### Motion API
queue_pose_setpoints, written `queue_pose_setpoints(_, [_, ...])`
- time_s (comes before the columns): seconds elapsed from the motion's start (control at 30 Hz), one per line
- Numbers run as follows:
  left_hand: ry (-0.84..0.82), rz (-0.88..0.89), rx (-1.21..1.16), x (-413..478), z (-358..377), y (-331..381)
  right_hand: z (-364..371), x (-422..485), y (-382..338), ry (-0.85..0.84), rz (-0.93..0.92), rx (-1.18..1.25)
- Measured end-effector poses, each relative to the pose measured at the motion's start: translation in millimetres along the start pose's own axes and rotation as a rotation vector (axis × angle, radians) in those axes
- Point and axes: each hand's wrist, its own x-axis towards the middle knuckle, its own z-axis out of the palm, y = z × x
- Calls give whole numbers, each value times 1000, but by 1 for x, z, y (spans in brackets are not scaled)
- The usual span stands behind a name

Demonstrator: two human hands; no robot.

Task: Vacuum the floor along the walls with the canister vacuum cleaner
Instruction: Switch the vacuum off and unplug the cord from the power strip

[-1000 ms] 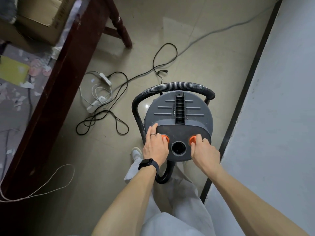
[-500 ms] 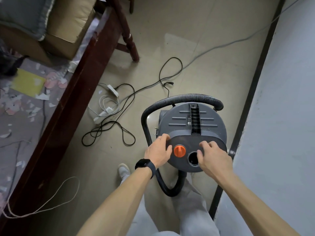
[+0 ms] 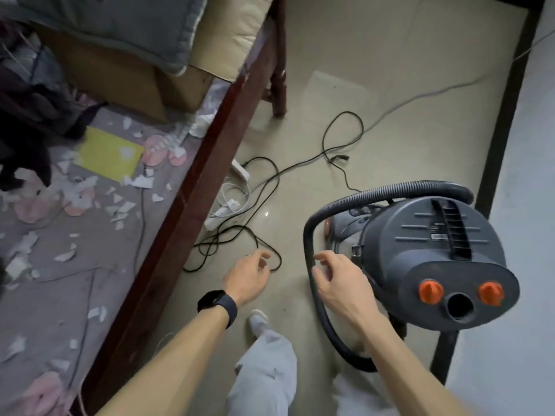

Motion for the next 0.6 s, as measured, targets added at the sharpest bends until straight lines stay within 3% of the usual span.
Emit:
queue_pose_setpoints(0.23, [40,-27,44,36,-53,-36,39,40,-48,-34,-50,66])
queue_pose_setpoints(0.5, [-101,-90,166,118,-30,-32,76,109,-19,-109,47,236])
queue_pose_setpoints(0.6, [-83,-124,205,176,-15,-38,102,150,0,-123,84,275])
